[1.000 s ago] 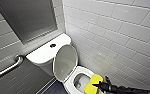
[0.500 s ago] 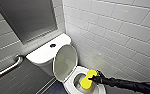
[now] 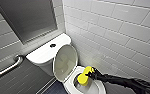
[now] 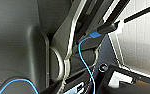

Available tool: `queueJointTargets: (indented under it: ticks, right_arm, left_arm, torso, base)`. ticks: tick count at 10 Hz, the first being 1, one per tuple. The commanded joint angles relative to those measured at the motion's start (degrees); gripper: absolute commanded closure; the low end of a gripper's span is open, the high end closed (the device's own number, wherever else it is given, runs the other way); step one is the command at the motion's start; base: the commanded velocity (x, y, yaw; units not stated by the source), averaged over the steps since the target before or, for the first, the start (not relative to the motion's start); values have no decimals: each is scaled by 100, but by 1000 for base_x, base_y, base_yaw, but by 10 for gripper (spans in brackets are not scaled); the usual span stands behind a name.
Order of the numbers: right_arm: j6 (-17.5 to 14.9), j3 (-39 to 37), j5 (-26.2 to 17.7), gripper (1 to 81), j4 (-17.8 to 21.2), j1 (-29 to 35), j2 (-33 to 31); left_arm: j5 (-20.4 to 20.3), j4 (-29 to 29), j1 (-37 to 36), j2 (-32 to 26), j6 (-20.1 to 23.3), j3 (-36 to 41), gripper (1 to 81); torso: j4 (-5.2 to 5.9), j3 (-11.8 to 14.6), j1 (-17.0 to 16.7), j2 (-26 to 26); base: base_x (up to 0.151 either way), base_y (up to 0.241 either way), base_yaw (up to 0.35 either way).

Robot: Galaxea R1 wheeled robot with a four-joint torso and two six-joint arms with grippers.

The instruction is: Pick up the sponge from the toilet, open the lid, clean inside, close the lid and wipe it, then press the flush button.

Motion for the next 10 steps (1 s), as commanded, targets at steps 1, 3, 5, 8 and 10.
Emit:
queueJointTargets:
  ticks: [1,3,5,8,10]
  right_arm:
    - [27,-443,242,811,-85,1098,463]
    - [157,-802,532,811,-33,862,533]
    - [422,-1068,877,811,-41,448,498]
    - [563,-892,1105,811,-24,124,68]
    - [703,-344,1298,811,-24,-9,-447]
  left_arm:
    - [497,4,168,-156,-9,51,10]
    - [497,4,229,-174,-9,68,10]
    - [497,12,273,-218,-9,95,10]
    - [488,30,343,-359,0,332,10]
    - [488,48,343,-377,0,403,10]
  torso:
    - [0,0,0,0]
    - [0,0,0,0]
    - [0,0,0,0]
    - [0,0,0,0]
    - [0,0,0,0]
  base:
    - [0,0,0]
    - [0,0,0]
    - [0,0,0]
    - [0,0,0]
    - [0,0,0]
